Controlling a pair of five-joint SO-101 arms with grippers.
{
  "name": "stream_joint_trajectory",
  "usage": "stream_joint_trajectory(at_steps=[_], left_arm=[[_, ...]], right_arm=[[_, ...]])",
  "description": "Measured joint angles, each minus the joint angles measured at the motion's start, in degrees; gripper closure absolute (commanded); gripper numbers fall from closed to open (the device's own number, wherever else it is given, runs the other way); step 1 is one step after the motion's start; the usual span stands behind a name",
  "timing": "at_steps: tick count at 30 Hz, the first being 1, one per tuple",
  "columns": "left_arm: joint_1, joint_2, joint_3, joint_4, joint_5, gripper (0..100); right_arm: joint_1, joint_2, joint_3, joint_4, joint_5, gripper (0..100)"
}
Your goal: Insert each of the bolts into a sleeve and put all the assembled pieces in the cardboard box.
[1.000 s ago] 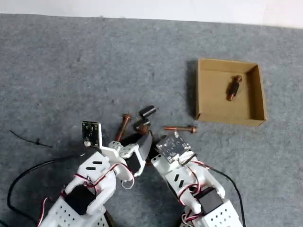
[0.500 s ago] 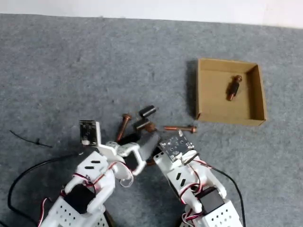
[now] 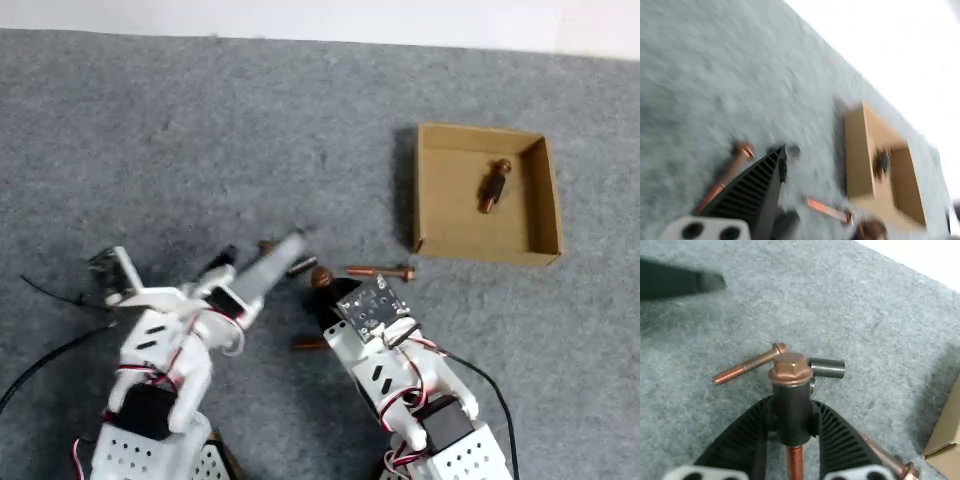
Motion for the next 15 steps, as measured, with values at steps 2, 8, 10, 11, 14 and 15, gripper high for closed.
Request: stream_joint_trajectory(at_steps=[2,8,10,11,14,15], left_arm=[[-3.52,0.00,0.00,-0.88,0.35,41],[-9.32,0.00,2.46,-7.30,0.53,41],[-10.11,0.09,3.87,-10.11,0.53,41],[-10.37,0.00,3.87,-11.52,0.53,41],[-10.81,0.00,4.04,-13.10,0.53,41],[-10.81,0.00,4.04,-13.27,0.53,41]], right_arm=[[0.53,0.00,0.00,0.00,0.00,98.8],[7.47,0.00,0.00,-2.55,0.00,98.8],[10.46,0.00,0.00,-4.04,0.00,98.8],[11.69,0.00,0.00,-4.75,0.00,98.8],[14.59,0.00,0.00,-5.89,0.00,98.8],[15.21,0.00,0.00,-6.15,0.00,98.8]])
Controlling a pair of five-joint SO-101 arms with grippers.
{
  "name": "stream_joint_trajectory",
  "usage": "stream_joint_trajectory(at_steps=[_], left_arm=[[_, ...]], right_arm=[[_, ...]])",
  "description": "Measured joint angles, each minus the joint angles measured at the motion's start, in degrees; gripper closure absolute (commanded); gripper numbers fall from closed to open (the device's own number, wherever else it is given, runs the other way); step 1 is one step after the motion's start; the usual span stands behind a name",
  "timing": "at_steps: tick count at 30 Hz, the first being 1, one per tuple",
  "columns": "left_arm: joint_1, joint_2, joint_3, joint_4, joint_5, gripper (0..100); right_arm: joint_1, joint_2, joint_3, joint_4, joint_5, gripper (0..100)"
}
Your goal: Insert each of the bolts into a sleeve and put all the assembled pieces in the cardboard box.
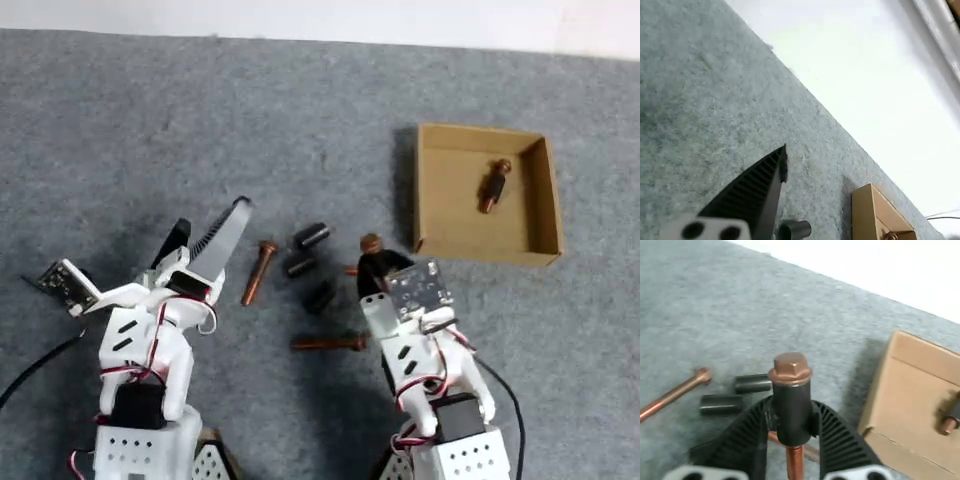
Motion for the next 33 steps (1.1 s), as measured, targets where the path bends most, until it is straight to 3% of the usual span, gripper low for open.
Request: stream_joint_trajectory(at_steps=[7,14,22,26,33], left_arm=[[0.00,0.00,0.00,0.26,0.00,41],[0.00,0.00,0.00,0.62,0.00,41],[0.00,0.00,0.00,0.62,0.00,42],[0.00,0.00,0.00,0.62,0.00,53],[-0.79,0.00,0.00,0.62,0.00,88]], right_arm=[[1.85,0.00,0.00,0.00,0.00,98.8],[12.13,0.00,0.00,0.00,0.00,98.8],[13.27,0.00,0.00,0.00,0.00,98.8],[13.10,0.00,0.00,0.00,0.00,98.8],[13.10,0.00,0.00,0.00,0.00,98.8]])
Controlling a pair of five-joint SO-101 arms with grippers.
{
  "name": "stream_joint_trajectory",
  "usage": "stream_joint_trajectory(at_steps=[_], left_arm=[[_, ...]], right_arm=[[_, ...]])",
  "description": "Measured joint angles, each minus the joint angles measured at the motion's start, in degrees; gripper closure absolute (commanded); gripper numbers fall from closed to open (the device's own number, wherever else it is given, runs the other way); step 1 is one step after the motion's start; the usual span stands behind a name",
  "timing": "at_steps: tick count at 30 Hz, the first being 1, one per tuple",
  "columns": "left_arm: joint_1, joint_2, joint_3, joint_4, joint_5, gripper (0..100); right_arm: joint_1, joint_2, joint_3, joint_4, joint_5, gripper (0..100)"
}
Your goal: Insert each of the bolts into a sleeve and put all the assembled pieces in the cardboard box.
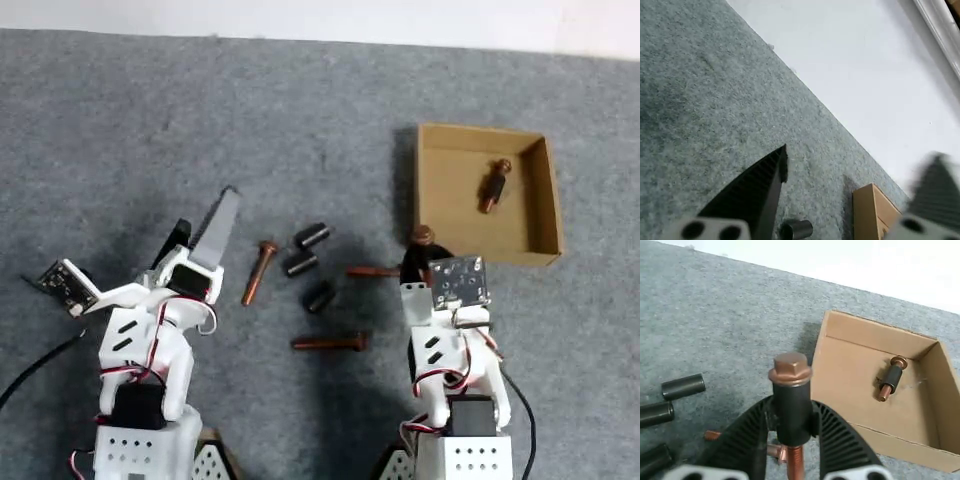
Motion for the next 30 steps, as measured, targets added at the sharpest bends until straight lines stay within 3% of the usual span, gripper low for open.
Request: stream_joint_trajectory(at_steps=[4,13,30], left_arm=[[-4.66,0.00,0.00,-0.18,0.00,100],[-9.32,0.00,0.00,-1.76,-7.74,99],[-9.76,0.00,0.00,-0.88,-8.18,98]], right_arm=[[0.00,0.00,0.00,0.00,0.00,98.8],[0.00,0.00,0.00,0.00,0.00,98.8],[4.84,0.00,0.00,-3.69,0.00,99.4]])
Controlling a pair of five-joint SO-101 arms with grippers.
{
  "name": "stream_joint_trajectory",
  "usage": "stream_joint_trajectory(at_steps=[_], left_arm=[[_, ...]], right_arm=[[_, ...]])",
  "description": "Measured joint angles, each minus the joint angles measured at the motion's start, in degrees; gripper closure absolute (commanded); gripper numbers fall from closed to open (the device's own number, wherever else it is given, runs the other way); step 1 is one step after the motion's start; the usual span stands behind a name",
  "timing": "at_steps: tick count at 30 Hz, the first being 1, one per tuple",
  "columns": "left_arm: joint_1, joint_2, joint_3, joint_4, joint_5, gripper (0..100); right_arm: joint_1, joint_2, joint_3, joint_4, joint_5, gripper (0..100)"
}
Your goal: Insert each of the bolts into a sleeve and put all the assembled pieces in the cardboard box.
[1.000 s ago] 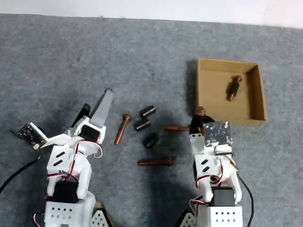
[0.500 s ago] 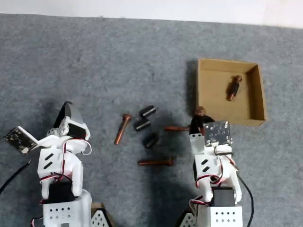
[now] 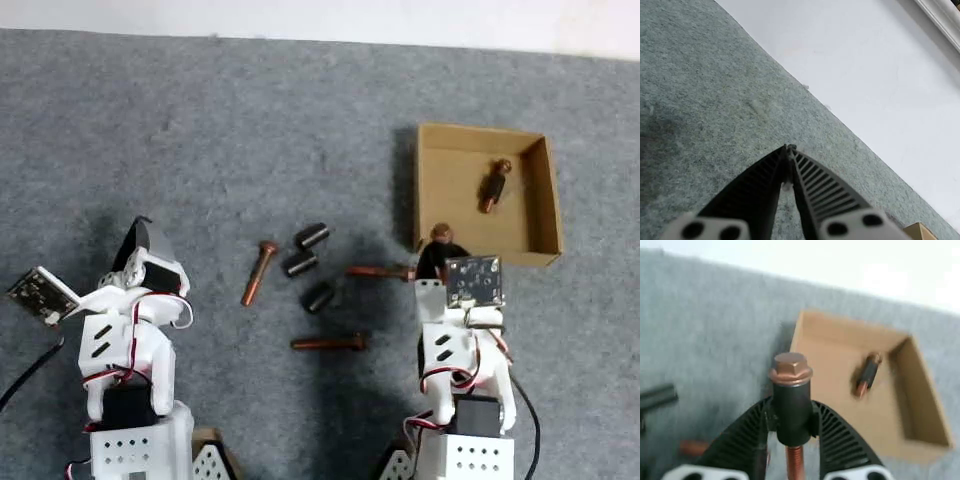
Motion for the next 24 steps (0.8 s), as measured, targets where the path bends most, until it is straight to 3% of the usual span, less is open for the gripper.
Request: stream_joint_trajectory(at_steps=[7,11,19,24], left_arm=[[0.00,0.00,0.00,0.00,0.00,98],[0.00,0.00,0.00,0.00,0.00,98],[0.00,0.00,0.00,0.00,0.00,98],[0.00,0.00,0.00,0.00,0.00,98]], right_arm=[[0.18,0.26,0.00,-3.60,0.00,99.4],[0.09,7.56,-1.76,-3.60,0.00,99.4],[3.16,45.54,-30.15,-5.19,-4.22,99.4],[7.91,76.48,-56.88,4.84,-13.36,99.4]])
